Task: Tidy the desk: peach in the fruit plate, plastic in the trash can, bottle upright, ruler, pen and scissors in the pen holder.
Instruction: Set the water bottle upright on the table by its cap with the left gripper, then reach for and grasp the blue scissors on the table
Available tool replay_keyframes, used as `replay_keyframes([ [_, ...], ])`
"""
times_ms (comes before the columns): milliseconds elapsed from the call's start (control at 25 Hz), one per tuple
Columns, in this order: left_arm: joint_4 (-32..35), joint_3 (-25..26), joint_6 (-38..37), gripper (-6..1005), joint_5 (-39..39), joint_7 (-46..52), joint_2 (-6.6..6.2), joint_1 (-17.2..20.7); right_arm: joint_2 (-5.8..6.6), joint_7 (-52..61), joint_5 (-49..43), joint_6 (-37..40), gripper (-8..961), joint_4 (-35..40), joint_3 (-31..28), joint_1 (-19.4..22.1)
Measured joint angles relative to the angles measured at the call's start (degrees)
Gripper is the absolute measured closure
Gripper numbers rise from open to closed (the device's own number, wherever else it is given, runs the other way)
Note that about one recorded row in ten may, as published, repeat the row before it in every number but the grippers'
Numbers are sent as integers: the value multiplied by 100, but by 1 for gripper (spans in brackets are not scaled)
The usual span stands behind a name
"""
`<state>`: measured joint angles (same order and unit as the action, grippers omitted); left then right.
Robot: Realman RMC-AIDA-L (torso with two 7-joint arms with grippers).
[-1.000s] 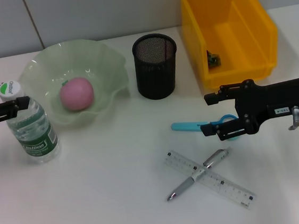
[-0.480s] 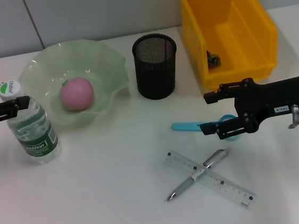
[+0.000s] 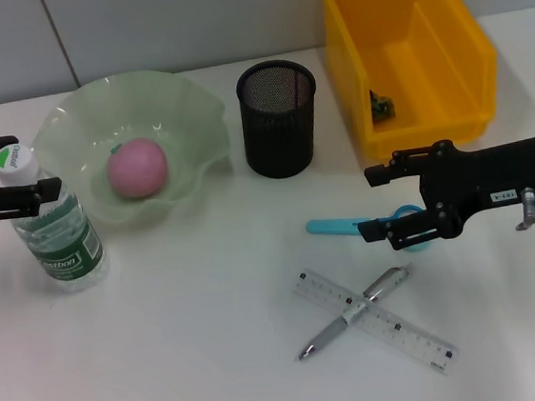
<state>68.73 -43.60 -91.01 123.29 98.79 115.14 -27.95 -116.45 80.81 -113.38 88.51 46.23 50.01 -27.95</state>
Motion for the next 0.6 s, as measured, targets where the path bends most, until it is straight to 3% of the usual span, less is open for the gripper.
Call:
replay_keyframes([
  [240, 0, 2, 21, 161, 9, 2, 0, 0, 0, 8, 0, -1, 143, 0, 0, 0],
  [440, -1, 67, 22, 164, -21, 6, -7, 7, 0, 10, 0, -1, 143, 0, 0, 0],
  [600, -2, 433, -70, 163, -347, 14, -15, 17, 0, 13, 3, -1, 143, 3, -3, 0],
])
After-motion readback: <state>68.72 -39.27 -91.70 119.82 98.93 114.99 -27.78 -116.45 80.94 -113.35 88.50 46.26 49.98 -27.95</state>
